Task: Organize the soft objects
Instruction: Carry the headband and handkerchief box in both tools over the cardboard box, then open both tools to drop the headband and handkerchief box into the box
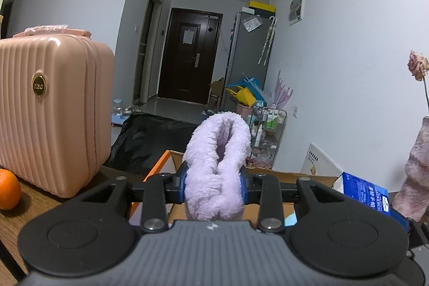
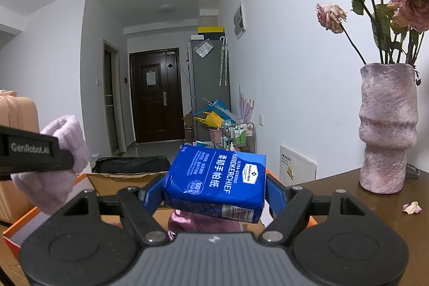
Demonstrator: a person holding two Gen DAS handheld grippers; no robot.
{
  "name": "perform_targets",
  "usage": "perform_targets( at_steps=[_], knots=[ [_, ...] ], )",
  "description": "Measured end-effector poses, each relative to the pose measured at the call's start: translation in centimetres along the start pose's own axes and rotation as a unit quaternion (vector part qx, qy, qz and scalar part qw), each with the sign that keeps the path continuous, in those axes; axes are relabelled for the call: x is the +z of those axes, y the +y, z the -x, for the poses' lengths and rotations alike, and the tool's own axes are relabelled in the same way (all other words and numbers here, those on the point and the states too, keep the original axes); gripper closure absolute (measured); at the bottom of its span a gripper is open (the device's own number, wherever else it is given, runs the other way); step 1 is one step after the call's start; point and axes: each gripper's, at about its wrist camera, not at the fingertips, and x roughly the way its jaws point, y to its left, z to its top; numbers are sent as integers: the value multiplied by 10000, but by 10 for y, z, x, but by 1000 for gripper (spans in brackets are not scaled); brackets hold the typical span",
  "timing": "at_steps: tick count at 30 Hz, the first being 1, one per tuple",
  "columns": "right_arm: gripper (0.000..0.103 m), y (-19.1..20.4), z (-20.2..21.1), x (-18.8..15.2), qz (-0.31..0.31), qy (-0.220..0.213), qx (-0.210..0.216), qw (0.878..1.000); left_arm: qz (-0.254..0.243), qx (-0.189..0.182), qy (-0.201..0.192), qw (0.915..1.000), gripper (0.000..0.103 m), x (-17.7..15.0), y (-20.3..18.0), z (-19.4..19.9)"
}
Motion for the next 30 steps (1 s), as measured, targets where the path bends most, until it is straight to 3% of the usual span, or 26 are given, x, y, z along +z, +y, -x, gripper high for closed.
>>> perform_targets(
  at_steps=[14, 16, 19, 21, 23, 30],
  knots=[
    [26, 0, -10, 2, 88, 119, 60, 9999, 20, -24, 131, 9999, 67, -2, 6, -6],
    [26, 0, -11, 3, 98, 133, 76, 9998, 41, -77, 170, 9998, 62, 0, 7, -7],
    [21, -1, -13, 3, 101, 199, 95, 9997, 181, -91, 195, 9996, 36, 1, 12, -8],
    [7, -3, -16, 3, 74, 261, 87, 9996, 248, -53, 139, 9996, 16, 2, 14, -6],
    [0, -3, -16, 2, 38, 282, 56, 9996, 310, 24, 68, 9995, 0, 1, 16, -3],
    [0, -5, -15, 0, -57, 290, 69, 9995, 320, 212, 20, 9993, 0, 2, 15, -2]
  ],
)
